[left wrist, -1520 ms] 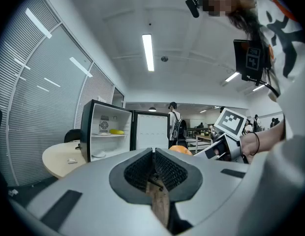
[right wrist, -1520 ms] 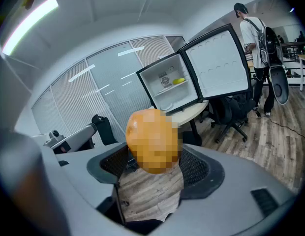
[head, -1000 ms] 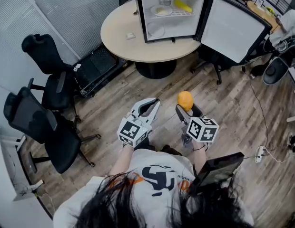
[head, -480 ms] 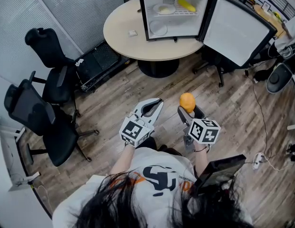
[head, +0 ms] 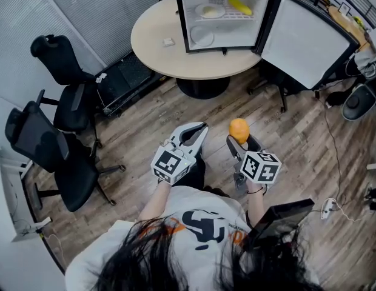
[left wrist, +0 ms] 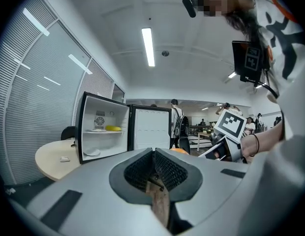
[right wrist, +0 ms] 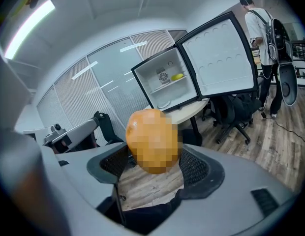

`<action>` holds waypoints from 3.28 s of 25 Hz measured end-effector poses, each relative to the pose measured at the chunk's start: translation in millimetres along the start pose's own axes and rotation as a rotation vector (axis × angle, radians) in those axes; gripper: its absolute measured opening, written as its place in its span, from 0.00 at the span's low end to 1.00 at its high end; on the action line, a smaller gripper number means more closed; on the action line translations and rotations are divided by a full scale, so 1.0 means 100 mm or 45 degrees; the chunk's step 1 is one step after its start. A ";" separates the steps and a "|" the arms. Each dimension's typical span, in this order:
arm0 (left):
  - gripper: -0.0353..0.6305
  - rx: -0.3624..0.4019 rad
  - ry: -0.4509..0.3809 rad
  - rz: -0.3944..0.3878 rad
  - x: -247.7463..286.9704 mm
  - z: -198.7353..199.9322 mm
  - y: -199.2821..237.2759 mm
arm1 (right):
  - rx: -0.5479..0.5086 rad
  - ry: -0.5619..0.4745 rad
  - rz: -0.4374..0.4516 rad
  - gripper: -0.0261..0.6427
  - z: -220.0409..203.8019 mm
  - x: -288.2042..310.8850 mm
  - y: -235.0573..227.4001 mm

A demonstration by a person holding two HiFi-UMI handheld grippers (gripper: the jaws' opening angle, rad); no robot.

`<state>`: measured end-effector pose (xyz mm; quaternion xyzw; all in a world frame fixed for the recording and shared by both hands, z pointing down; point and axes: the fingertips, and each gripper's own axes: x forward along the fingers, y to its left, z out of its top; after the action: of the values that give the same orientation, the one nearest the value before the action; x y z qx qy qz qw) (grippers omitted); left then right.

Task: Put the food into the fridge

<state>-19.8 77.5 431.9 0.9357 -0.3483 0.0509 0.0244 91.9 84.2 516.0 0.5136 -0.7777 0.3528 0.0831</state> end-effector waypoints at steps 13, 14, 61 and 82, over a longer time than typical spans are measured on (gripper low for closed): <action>0.07 0.056 0.015 -0.140 0.92 0.05 0.82 | 0.056 -0.015 -0.091 0.54 0.74 0.84 -0.43; 0.07 0.070 0.016 -0.150 1.00 0.07 0.90 | 0.058 -0.017 -0.095 0.54 0.83 0.93 -0.45; 0.07 -0.097 0.002 -0.171 2.93 -0.09 2.86 | 0.139 0.045 -0.173 0.54 2.54 3.24 -1.60; 0.07 -0.128 0.044 -0.156 3.05 -0.16 2.92 | -0.080 0.090 -0.353 0.54 3.08 4.34 -2.39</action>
<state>17.6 -339.8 485.4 0.9518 -0.2919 0.0478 0.0805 169.7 -485.4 613.2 0.6004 -0.7066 0.3314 0.1743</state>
